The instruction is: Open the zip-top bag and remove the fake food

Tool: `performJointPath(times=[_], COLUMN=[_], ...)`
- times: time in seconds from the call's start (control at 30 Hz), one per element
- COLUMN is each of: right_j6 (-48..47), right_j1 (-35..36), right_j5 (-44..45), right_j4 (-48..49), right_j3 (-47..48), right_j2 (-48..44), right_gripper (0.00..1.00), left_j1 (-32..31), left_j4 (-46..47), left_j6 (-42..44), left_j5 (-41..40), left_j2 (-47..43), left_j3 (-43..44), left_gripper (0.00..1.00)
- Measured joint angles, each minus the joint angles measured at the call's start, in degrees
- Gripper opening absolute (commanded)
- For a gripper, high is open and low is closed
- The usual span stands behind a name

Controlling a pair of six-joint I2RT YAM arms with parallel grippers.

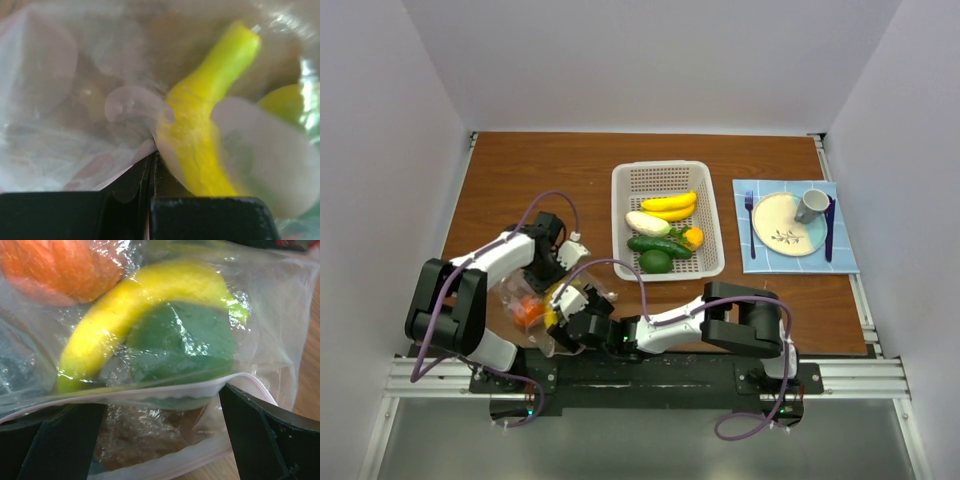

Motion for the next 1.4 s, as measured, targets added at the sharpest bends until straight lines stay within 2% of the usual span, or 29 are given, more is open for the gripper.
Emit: performJointPath(times=[0.17,0.27,0.37,0.4,0.53,0.63,0.87,1.23,1.33,1.4], right_j6=[0.0,0.2,0.3,0.3,0.7,1.4,4.1,8.5,8.8,8.8], right_j1=[-0.3,-0.6,-0.8,-0.9,-1.0,-1.0,0.0,2.1,2.1,2.1], right_j5=[0.0,-0.2,-0.3,-0.5,-0.9,-1.6,-2.6,-2.1,-1.6,-1.6], right_j4=[0.0,0.1,0.1,0.1,0.0,0.0,-0.4,-5.5,-6.5,-6.3], right_j3=[0.8,0.9,0.9,0.9,0.5,-1.8,-9.4,-20.0,-21.1,-20.9], right_j2=[1.3,1.4,1.4,1.4,1.1,-1.2,-11.3,-23.3,-25.4,-25.2], right_gripper=[0.99,0.90,0.69,0.59,0.46,0.43,0.43,0.44,0.42,0.37], left_j1=[-2.6,-3.3,-3.4,-3.4,-3.3,-1.5,8.7,9.9,9.9,9.9], left_j4=[-0.2,-0.5,-0.6,-0.6,0.0,0.5,1.9,3.0,3.0,3.0], left_j6=[-0.1,0.0,0.1,0.1,0.0,0.0,0.3,1.6,1.6,1.6], left_j5=[0.1,0.3,0.5,0.5,-1.0,-2.1,-4.1,-7.3,-7.2,-7.2], left_j2=[0.2,0.2,0.0,0.0,-0.6,-0.8,0.0,1.1,1.1,1.1], left_j3=[0.1,0.1,0.0,0.0,-0.8,-1.1,-0.5,0.0,0.0,0.0], left_gripper=[0.00,0.00,0.00,0.00,0.00,0.00,0.00,0.00,0.00,0.00])
